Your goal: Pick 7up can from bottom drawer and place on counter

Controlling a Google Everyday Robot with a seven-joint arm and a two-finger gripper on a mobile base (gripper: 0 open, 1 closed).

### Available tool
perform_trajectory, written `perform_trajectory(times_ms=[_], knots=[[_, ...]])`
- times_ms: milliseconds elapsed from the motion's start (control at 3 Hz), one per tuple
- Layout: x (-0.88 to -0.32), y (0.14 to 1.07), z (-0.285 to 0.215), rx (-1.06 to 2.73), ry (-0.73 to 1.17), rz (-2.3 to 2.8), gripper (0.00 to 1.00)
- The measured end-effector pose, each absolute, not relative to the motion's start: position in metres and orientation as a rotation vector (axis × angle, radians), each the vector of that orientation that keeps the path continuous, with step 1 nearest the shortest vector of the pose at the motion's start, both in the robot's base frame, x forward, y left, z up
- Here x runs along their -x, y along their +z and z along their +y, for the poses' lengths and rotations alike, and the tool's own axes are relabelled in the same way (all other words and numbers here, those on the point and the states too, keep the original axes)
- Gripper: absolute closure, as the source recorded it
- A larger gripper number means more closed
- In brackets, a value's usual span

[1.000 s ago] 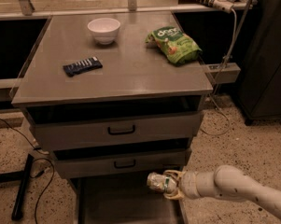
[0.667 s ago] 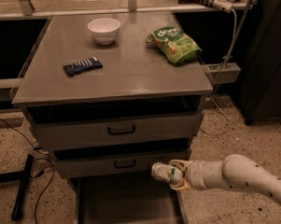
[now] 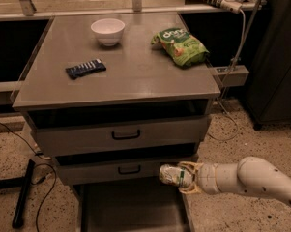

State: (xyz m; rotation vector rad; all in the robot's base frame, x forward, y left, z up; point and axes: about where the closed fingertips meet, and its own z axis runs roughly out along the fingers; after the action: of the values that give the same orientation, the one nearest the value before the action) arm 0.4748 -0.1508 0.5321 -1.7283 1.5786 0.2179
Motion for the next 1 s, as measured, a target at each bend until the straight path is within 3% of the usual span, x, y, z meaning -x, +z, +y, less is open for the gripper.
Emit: perform_trajectory(times_ms=[1000], knots=[[-0.479, 0.737, -0.136, 1.876, 0.098, 1.34, 1.0]])
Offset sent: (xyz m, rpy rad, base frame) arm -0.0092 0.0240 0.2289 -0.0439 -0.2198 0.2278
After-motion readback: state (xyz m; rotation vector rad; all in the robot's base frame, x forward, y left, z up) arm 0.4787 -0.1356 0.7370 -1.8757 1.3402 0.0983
